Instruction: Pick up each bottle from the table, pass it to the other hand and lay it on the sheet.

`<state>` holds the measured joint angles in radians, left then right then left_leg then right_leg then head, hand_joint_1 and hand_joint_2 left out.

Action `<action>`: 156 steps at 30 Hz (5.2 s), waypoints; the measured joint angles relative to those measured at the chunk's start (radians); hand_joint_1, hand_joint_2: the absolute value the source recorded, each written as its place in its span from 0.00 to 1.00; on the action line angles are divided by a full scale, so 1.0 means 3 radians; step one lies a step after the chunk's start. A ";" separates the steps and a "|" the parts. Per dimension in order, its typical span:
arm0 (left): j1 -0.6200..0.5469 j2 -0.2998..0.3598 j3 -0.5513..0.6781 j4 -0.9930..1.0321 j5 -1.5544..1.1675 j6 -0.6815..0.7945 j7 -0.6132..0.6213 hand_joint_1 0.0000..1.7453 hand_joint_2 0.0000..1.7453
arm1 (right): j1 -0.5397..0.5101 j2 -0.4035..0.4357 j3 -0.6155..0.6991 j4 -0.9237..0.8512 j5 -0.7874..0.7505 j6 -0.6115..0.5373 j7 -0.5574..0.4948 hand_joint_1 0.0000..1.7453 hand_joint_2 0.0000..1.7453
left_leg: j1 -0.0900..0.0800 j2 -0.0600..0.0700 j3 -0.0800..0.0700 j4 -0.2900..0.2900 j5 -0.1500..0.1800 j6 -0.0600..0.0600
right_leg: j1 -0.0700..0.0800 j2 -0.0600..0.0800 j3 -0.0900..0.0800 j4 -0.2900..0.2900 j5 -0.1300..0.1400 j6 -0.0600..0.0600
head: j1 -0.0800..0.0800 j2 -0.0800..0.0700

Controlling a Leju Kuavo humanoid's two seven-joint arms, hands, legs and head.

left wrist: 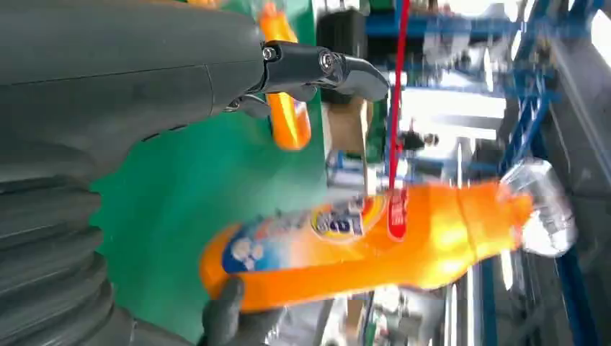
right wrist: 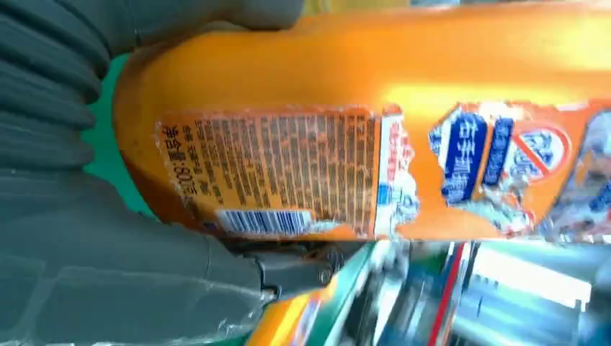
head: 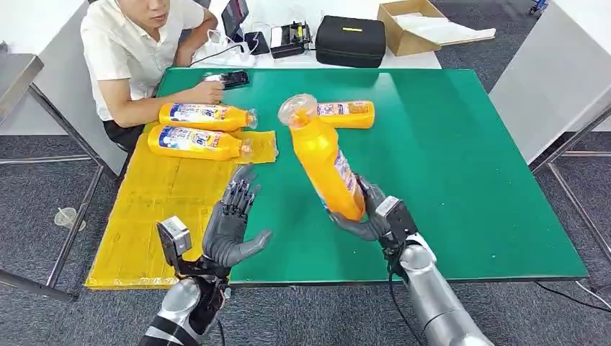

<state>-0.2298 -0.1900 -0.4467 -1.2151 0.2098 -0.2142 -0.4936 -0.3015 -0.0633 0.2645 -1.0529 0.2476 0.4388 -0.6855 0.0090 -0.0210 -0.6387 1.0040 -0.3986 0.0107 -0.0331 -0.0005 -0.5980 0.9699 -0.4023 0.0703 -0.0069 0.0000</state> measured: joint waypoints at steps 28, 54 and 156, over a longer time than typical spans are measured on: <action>-0.0526 -0.0158 -0.0010 0.0499 0.0307 0.0060 -0.0003 1.00 1.00 | -0.0874 0.0034 0.1646 0.0741 -0.0184 0.0226 -0.0046 0.26 1.00 | 0.0001 0.0000 0.0001 0.0001 0.0002 0.0001 | 0.0000 0.0000 0.0000 0.0000 0.0001 0.0001 | 0.0000 0.0000; -0.0480 -0.0094 -0.0036 0.0450 0.0468 -0.0124 0.0135 1.00 1.00 | -0.0652 0.0109 0.1512 0.1027 -0.0186 -0.0253 -0.0041 0.00 1.00 | 0.0000 -0.0001 0.0000 0.0001 0.0002 0.0001 | 0.0000 0.0000 0.0000 0.0000 0.0001 0.0001 | 0.0001 0.0000; -0.1580 0.0618 0.0191 0.2550 -0.3825 0.0814 0.0235 0.00 1.00 | 0.0185 0.0051 -0.0045 0.0117 0.0159 -0.3257 -0.0037 0.00 1.00 | 0.0003 -0.0002 0.0016 -0.0002 0.0015 -0.0004 | 0.0001 -0.0002 0.0016 0.0001 0.0012 -0.0005 | 0.0000 0.0000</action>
<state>-0.7038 -0.0046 -0.3895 -0.4501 -0.9376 0.0301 -0.4232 -0.2461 -0.0481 0.2510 -1.0178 0.2953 -0.5383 -0.6966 0.0098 -0.0216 -0.6340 1.0035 -0.3942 0.0096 -0.0327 -0.0010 -0.5932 0.9703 -0.3987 0.0687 -0.0069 0.0000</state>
